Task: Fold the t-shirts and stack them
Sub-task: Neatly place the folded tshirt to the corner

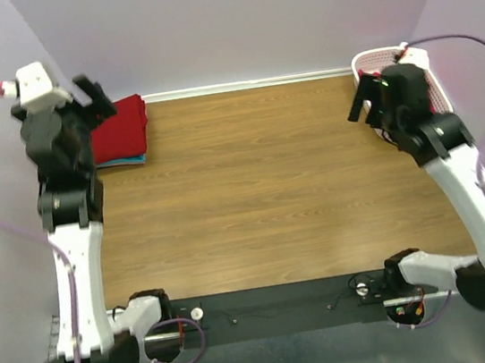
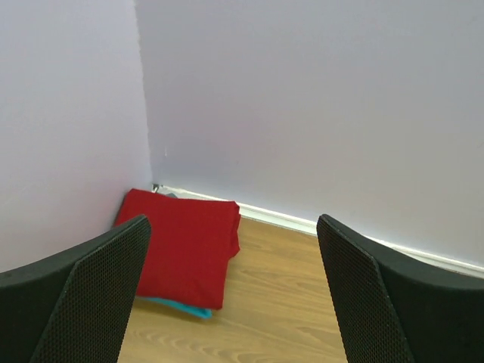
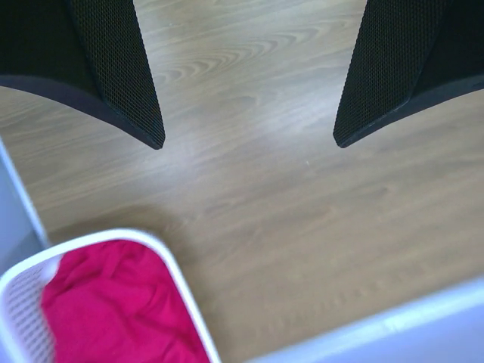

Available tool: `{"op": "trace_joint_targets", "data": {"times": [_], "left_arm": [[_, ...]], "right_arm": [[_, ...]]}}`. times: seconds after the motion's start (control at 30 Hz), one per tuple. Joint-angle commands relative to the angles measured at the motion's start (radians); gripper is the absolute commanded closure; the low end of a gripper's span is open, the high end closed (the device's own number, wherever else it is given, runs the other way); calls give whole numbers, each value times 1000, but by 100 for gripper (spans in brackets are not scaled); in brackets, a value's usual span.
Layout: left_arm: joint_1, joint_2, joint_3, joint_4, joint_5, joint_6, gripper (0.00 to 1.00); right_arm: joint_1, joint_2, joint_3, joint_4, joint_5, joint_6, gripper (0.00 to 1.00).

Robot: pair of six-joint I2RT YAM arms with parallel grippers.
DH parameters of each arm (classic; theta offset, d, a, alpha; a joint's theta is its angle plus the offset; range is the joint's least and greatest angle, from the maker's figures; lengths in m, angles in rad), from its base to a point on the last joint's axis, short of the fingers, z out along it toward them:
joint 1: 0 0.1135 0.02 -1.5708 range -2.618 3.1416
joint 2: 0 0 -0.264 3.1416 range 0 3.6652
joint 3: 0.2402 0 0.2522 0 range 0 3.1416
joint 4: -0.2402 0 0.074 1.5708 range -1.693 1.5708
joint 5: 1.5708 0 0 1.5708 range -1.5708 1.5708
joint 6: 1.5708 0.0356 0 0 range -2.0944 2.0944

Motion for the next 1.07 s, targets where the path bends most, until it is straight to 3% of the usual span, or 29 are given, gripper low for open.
{"op": "trace_joint_targets", "data": {"times": [0.0, 0.17, 0.27, 0.47, 1.03], "left_arm": [[4, -191, -141, -24, -61, -63, 1], [4, -461, -201, -63, -179, -86, 1], [0, -515, -168, -141, -217, -77, 2], [-59, -518, -152, -224, -352, -64, 1], [-117, -518, -240, -187, -328, -18, 1]], "right_arm": [[6, -186, -45, 22, 127, 4, 0], [4, -428, -112, 149, 119, -91, 0], [4, -522, -177, 226, 122, -154, 0], [5, -620, -241, 269, 180, -177, 0], [6, -676, -309, 318, 164, -225, 0]]}}
